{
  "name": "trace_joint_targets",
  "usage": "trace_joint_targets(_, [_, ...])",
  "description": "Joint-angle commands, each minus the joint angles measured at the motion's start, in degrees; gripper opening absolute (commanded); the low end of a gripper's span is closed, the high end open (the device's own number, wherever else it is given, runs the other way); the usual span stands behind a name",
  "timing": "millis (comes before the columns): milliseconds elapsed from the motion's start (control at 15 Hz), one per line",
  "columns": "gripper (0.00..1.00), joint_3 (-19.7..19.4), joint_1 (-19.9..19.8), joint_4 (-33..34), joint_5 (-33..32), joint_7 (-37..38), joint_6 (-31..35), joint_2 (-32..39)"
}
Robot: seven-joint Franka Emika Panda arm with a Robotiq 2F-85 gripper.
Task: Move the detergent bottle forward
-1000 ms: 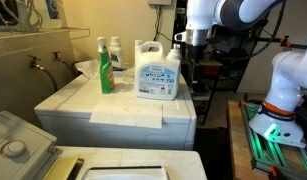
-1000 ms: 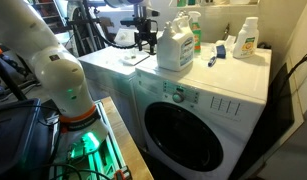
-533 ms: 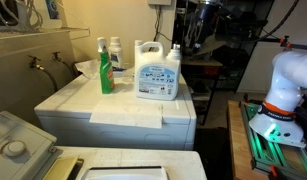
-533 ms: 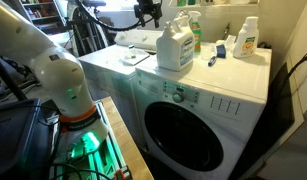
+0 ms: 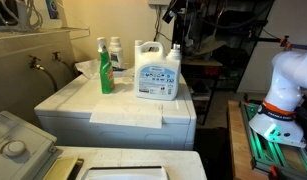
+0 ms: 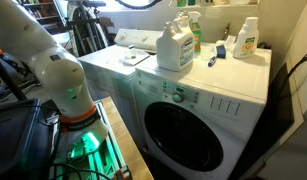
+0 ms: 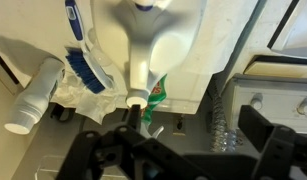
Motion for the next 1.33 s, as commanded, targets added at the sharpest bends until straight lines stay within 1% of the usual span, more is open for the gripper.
trace_joint_targets(0, [1.0, 1.74, -2.36, 8.17, -1.41, 7.62, -2.0, 10.74])
trace_joint_targets(67, [1.0, 0.93, -0.98, 3.74, -0.18, 3.46, -0.14, 5.41])
trace_joint_targets(200, [1.0, 1.45, -1.81, 6.41, -0.45, 5.64, -0.14, 9.78])
trace_joint_targets(333, [1.0, 1.58, -2.05, 7.82, -0.48, 6.04, -0.16, 11.59])
trace_joint_targets(400, [1.0, 1.52, -2.21, 8.16, -0.56, 6.41, -1.14, 11.63])
trace_joint_targets(533, [1.0, 1.29, -2.56, 8.72, -1.28, 6.05, -5.28, 11.75])
trace_joint_targets(667, [1.0, 1.34, -2.73, 9.09, -1.21, 5.95, -7.29, 12.84])
trace_joint_targets(800, [1.0, 1.57, -3.11, 8.88, -1.95, 6.81, -4.24, 14.04])
trace_joint_targets(867, [1.0, 1.56, -3.25, 9.27, -1.95, 7.18, -3.73, 14.82])
trace_joint_targets(1200, [1.0, 1.34, -4.23, 12.67, -4.87, 8.88, -7.07, 19.25])
trace_joint_targets(1267, [0.92, 1.18, -4.46, 13.38, -5.28, 8.65, -7.22, 20.07])
